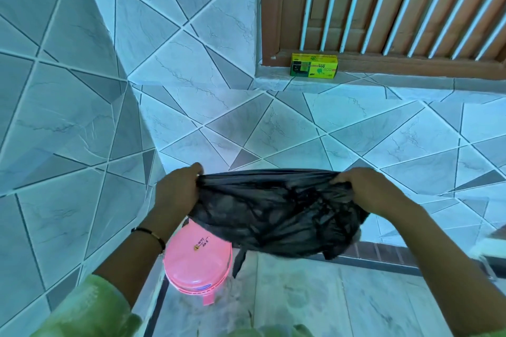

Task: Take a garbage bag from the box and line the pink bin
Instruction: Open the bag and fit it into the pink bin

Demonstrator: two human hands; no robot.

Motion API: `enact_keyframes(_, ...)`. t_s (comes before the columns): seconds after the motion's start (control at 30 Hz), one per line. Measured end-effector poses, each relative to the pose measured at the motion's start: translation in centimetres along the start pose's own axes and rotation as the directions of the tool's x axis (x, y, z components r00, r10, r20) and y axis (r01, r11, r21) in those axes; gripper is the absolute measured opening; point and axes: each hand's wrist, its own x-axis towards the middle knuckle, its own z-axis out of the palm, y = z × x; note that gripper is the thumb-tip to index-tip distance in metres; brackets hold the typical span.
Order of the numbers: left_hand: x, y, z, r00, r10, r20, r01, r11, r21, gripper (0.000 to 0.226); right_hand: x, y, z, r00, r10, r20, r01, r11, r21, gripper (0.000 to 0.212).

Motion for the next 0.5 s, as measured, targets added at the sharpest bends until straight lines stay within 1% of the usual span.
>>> enact_keyframes(0.03,0.0,-0.7,0.3,0.996,-0.086,0.018,0.087,0.993,-0.083,0.024,0.0,0.3,-0.1,1.000,0.021,-0.017,-0.020,0.997,0.077,0.054)
enact_keyframes(0.07,0.1,-1.3,0.7,0.983,-0.175,0.055,0.183,0.946,-0.269,0.024,0.0,0.4,-0.1,0.999,0.034,-0.013,-0.032,0.988,0.153,0.054)
enact_keyframes(0.1,0.3,-1.6,1.1,0.957,-0.257,0.131,0.288,0.813,-0.506,0.023,-0.1,0.2,0.0,1.000,0.025,-0.016,-0.021,0.977,0.213,0.054)
enact_keyframes(0.13,0.2,-1.3,1.2,0.919,-0.320,0.231,0.387,0.612,-0.690,0.020,-0.2,-0.3,0.2,1.000,0.000,-0.020,0.005,0.966,0.259,0.054)
enact_keyframes(0.17,0.1,-0.8,1.2,0.879,-0.367,0.306,0.451,0.428,-0.784,0.016,-0.2,-0.9,0.5,0.999,-0.030,-0.026,0.036,0.956,0.293,0.053)
enact_keyframes(0.2,-0.1,-0.1,1.2,0.859,-0.391,0.331,0.470,0.343,-0.813,0.015,0.0,-1.4,1.0,0.998,-0.055,-0.040,0.065,0.947,0.314,0.051)
enact_keyframes(0.23,-0.3,0.5,1.3,0.872,-0.386,0.302,0.446,0.370,-0.815,0.024,0.2,-1.9,1.6,0.996,-0.073,-0.054,0.087,0.940,0.330,0.048)
enact_keyframes(0.27,-0.8,1.0,1.4,0.916,-0.340,0.212,0.370,0.515,-0.773,0.037,0.6,-2.1,2.0,0.995,-0.061,-0.075,0.084,0.930,0.357,0.045)
enact_keyframes(0.3,-1.5,1.5,1.5,0.967,-0.232,0.102,0.240,0.709,-0.663,0.047,0.9,-2.2,2.1,0.994,-0.035,-0.101,0.071,0.925,0.374,0.043)
enact_keyframes(0.33,-2.4,1.9,1.7,0.996,-0.079,0.039,0.088,0.871,-0.484,0.052,1.2,-2.0,2.1,0.992,-0.005,-0.123,0.049,0.931,0.360,0.043)
enact_keyframes(0.37,-3.3,2.0,1.9,0.998,0.061,0.035,-0.048,0.953,-0.299,0.053,1.4,-1.6,2.0,0.990,0.029,-0.140,0.017,0.948,0.318,0.043)
enact_keyframes(0.4,-4.0,1.9,2.4,0.982,0.181,0.059,-0.171,0.974,-0.147,0.056,1.5,-0.8,2.0,0.987,0.047,-0.152,-0.015,0.978,0.208,0.042)
enact_keyframes(0.43,-4.6,1.3,3.1,0.950,0.306,0.055,-0.304,0.952,-0.042,0.060,1.6,0.1,2.0,0.990,0.037,-0.137,-0.026,0.996,0.085,0.041)
enact_keyframes(0.47,-5.0,0.7,3.2,0.905,0.421,0.054,-0.423,0.906,0.022,0.064,1.5,1.1,2.0,0.995,-0.001,-0.097,-0.004,0.999,-0.051,0.038)
enact_keyframes(0.5,-5.1,-0.1,3.1,0.847,0.527,0.066,-0.530,0.847,0.045,0.067,1.2,1.9,2.0,0.997,-0.054,-0.062,0.045,0.990,-0.132,0.032)
